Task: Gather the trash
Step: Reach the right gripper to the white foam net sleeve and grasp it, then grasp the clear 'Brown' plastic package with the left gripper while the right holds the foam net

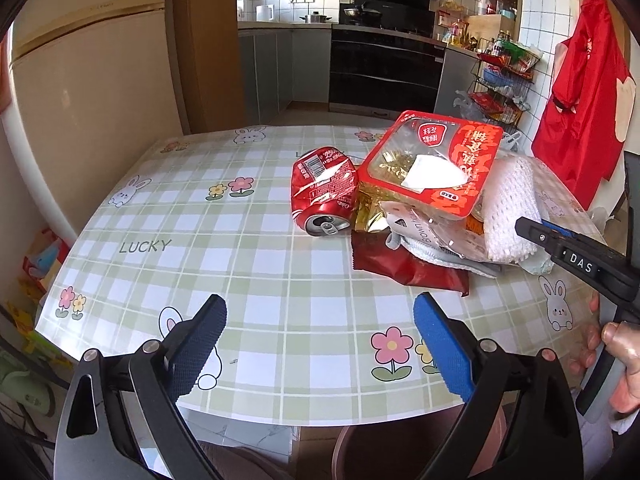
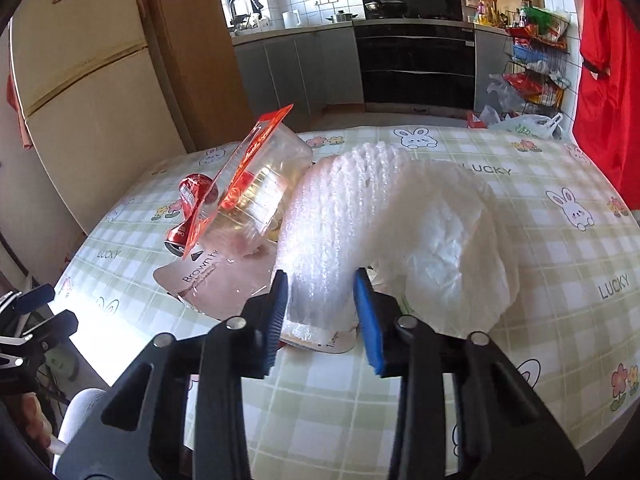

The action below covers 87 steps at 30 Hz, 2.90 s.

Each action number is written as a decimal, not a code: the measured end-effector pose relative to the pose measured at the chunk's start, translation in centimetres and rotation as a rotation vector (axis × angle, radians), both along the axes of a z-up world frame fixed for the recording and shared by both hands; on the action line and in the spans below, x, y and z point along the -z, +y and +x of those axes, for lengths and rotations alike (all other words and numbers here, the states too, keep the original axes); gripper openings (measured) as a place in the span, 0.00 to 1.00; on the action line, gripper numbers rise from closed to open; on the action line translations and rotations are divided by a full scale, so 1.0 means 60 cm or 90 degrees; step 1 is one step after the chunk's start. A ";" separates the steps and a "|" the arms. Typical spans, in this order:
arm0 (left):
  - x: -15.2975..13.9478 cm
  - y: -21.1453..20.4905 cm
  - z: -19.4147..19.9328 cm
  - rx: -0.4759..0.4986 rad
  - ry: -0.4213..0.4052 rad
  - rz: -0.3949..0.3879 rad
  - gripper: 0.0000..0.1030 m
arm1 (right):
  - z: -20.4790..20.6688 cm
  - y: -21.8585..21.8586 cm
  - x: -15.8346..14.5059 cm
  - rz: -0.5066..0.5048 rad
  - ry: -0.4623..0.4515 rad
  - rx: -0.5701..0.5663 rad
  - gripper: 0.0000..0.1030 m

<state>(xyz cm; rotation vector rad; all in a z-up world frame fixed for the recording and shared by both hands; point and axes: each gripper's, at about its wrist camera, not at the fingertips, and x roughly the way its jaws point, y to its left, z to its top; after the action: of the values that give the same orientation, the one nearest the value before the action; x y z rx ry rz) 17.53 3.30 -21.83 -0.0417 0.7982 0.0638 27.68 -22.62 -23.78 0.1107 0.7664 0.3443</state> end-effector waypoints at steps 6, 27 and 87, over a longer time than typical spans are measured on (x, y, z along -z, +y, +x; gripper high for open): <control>0.003 0.000 -0.003 0.003 0.003 -0.014 0.89 | -0.046 -0.029 -0.008 0.040 -0.014 0.018 0.21; -0.001 -0.044 -0.013 0.047 0.022 -0.039 0.74 | -0.125 -0.097 -0.007 0.063 -0.058 0.061 0.21; 0.068 -0.080 0.205 0.112 0.064 -0.313 0.12 | -0.093 -0.102 0.075 0.045 0.022 0.065 0.21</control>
<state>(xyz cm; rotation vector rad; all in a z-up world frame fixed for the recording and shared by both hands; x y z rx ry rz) 29.83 -1.47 -25.91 -0.4350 0.9006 -0.3000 22.13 -28.74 -28.28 0.2223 0.7804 0.2739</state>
